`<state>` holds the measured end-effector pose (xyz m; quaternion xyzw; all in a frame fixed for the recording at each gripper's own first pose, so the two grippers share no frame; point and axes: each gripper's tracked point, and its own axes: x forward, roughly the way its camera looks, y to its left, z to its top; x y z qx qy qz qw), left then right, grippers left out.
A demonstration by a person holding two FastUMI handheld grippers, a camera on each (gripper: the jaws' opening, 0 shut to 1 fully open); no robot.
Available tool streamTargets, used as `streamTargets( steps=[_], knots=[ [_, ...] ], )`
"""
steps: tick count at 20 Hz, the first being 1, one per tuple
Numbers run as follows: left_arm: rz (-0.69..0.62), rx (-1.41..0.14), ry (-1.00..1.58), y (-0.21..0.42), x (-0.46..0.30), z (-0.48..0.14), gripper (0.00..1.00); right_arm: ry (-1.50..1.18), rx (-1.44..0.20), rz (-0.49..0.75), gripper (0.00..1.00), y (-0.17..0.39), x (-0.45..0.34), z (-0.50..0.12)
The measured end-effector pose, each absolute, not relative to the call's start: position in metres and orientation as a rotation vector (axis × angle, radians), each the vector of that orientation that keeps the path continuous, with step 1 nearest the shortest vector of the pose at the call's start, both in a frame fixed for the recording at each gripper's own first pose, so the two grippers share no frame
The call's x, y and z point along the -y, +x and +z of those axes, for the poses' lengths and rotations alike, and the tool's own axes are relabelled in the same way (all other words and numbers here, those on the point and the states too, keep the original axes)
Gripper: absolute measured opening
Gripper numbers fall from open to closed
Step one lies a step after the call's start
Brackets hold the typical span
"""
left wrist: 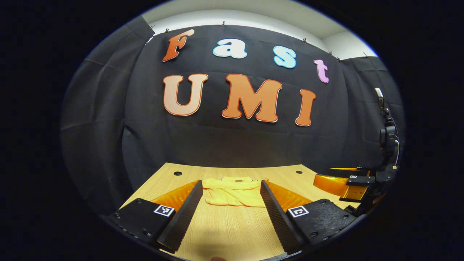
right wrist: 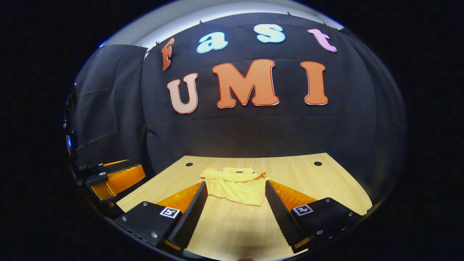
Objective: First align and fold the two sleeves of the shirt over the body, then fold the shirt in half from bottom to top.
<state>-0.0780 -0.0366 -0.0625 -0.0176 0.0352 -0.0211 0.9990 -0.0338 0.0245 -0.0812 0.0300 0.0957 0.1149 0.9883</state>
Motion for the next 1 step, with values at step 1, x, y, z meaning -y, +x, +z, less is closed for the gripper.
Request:
streamTargets(
  steps=[1],
  knots=[
    [-0.030,-0.063,-0.033,-0.0868,0.0352,-0.0612,0.98,0.059,-0.183,0.235,0.97,-0.0393,-0.0258,-0.0798]
  ],
)
